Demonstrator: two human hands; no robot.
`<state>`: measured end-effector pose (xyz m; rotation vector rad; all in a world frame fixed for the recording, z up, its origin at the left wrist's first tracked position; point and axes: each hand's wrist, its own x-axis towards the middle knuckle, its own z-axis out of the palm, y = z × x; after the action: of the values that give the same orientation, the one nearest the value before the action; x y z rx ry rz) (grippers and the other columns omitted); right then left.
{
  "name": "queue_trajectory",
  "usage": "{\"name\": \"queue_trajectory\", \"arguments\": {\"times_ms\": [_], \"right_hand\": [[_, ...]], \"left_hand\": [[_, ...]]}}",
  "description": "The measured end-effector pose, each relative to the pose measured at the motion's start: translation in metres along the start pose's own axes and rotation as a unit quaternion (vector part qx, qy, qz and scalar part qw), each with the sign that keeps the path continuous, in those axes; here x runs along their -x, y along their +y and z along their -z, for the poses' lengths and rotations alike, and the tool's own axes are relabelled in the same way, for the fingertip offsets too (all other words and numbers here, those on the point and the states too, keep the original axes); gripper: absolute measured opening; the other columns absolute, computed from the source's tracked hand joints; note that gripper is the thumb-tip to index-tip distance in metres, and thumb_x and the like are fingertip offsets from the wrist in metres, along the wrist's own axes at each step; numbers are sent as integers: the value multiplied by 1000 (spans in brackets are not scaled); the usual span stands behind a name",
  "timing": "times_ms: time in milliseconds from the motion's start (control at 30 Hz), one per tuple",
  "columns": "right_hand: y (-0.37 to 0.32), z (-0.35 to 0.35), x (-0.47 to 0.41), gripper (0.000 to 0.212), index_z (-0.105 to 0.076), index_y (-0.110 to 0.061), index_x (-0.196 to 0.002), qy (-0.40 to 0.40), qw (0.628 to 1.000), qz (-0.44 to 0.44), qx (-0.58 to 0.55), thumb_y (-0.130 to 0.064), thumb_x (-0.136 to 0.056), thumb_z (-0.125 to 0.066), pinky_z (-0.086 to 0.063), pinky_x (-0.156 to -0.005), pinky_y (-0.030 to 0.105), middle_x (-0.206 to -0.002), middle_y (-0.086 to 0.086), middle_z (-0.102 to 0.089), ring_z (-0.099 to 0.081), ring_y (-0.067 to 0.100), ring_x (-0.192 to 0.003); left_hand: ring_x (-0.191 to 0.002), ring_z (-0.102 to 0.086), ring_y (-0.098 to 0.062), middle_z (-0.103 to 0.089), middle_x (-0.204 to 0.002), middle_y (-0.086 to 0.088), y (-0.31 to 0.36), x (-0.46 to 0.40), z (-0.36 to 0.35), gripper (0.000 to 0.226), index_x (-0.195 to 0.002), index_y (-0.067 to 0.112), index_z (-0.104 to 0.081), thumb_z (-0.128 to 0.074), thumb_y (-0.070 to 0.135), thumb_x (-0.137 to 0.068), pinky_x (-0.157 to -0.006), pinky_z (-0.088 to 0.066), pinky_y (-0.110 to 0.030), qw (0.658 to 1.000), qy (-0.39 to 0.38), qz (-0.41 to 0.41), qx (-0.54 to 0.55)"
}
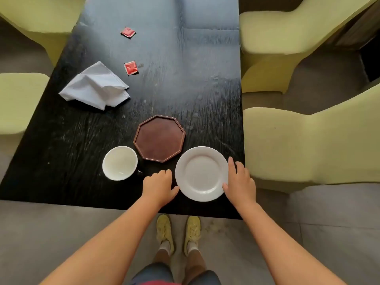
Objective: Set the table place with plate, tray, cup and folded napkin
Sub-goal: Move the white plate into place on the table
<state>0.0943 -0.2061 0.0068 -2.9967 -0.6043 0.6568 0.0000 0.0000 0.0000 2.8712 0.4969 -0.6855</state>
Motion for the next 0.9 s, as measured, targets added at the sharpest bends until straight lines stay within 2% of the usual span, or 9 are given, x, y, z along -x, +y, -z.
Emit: {"name": "queue_trajectory", "arguments": {"times_ms": [133, 233, 333, 433, 500, 567, 667, 733, 900], "right_hand": [[0, -5, -5, 76, -13, -9, -146, -27, 994, -54, -88, -17, -86, -57, -47, -80, 34, -131, 12, -40, -46, 26, -112], [-5, -7, -9, 50, -35, -5, -131, -36, 990, -48, -125, -6, -85, -52, -46, -68, 36, -117, 14, -47, -50, 28, -96], [-7, -7, -11, 34, -44, -4, -114, -30, 981, -54, -185, 3, -81, -49, -38, -61, 32, -107, 16, -46, -44, 26, -76], [-4, -7, -15, 35, -48, -7, -112, -32, 967, -63, -246, 6, -80, -47, -42, -65, 34, -105, 14, -47, -48, 27, -79], [0, -6, -18, 35, -51, -8, -112, -29, 956, -78, -280, 5, -79, -48, -42, -67, 33, -103, 14, -51, -50, 26, -84], [4, -4, -22, 36, -53, -10, -111, -22, 944, -93, -315, 5, -78, -50, -40, -68, 32, -101, 12, -55, -49, 23, -83], [6, 5, -26, 37, -53, -13, -110, -10, 925, -101, -365, 4, -77, -54, -42, -63, 31, -91, 7, -58, -54, 21, -79], [4, 13, -32, 36, -53, -15, -109, -4, 915, -107, -388, 3, -77, -56, -40, -57, 28, -84, 2, -57, -54, 19, -74], [-4, 39, -52, 36, -56, -16, -105, 26, 901, -112, -418, 2, -75, -57, -38, -54, 22, -77, -4, -56, -52, 10, -69]], "left_hand": [[-93, -61, -24, -55, -107, -4, 6, 2, -13, 39, -110, 15, -49, -53, 45, -86, -66, -47, -35, 994, -13, 65, 87], [-93, -60, -22, -55, -109, -2, 13, 1, -16, 34, -117, 17, -49, -55, 32, -87, -70, -50, -36, 981, -17, 77, 176], [-86, -59, -20, -60, -96, -2, 21, -5, -17, 24, -109, 13, -56, -57, 17, -85, -69, -49, -33, 938, -8, 124, 323], [-78, -55, -13, -58, -83, 3, 27, -8, -15, 20, -104, 10, -59, -56, 7, -84, -65, -42, -24, 882, 9, 192, 430], [-74, -54, -9, -58, -80, 6, 28, -7, -13, 19, -100, 12, -60, -55, 3, -83, -59, -38, -18, 868, 26, 199, 455], [-73, -57, -10, -58, -77, 6, 26, -6, -10, 20, -94, 15, -59, -55, 1, -82, -59, -41, -18, 855, 36, 192, 480], [-79, -63, -22, -62, -79, 1, 21, -8, 1, 21, -89, 19, -58, -56, 0, -80, -70, -53, -31, 838, 48, 189, 510], [-80, -63, -22, -64, -82, -1, 17, -13, 10, 22, -90, 19, -59, -57, 0, -79, -77, -55, -40, 835, 55, 180, 517], [-82, -63, -15, -64, -82, 6, 3, -37, 39, 24, -91, 23, -60, -60, 3, -79, -78, -57, -41, 843, 68, 138, 516]]}}
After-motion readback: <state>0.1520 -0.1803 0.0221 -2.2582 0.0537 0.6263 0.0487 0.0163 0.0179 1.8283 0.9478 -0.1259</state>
